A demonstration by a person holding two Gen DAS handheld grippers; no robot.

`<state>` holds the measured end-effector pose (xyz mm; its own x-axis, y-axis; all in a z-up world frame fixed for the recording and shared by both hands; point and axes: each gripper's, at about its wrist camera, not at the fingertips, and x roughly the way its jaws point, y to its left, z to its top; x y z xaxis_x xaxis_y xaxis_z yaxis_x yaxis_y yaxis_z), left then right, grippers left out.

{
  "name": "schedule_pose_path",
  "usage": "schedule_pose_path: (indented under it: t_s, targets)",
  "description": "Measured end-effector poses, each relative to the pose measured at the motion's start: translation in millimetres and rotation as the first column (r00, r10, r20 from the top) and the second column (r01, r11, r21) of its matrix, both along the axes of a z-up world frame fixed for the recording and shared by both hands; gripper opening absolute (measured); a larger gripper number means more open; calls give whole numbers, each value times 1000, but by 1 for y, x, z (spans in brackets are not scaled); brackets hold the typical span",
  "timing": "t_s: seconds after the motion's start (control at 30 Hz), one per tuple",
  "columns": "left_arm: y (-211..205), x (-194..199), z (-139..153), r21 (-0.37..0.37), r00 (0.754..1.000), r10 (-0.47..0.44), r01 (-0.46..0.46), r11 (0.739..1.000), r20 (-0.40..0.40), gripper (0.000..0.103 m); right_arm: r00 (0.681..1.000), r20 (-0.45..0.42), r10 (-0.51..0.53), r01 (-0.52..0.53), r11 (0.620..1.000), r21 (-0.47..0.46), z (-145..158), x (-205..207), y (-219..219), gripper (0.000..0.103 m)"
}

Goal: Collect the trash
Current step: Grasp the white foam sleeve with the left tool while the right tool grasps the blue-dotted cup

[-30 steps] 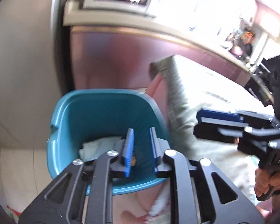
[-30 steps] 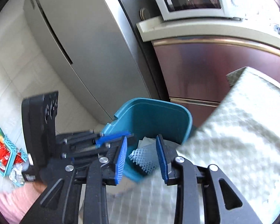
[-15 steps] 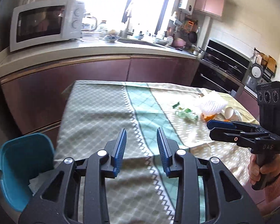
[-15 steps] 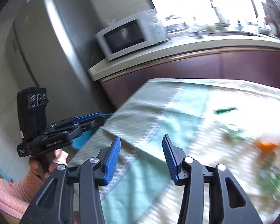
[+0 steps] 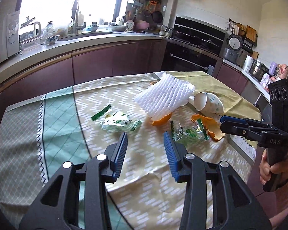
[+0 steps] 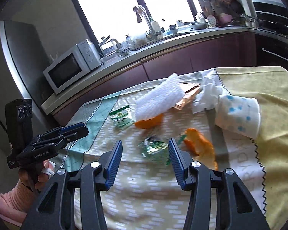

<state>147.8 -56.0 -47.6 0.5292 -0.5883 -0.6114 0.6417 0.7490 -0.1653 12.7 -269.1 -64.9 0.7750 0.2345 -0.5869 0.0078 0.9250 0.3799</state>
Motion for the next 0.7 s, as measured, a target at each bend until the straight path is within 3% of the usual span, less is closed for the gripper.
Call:
schedule_pose_path:
  t_s: [0.4, 0.7]
  targets:
    - [-100, 31, -12, 104, 997, -74, 71, 992, 25, 39, 994, -9, -110, 110, 994, 12, -13, -11, -52, 47]
    - [-141, 42, -20, 176, 995, -77, 65, 982, 60, 39, 970, -14, -243, 243, 969, 49, -18, -8, -112, 48]
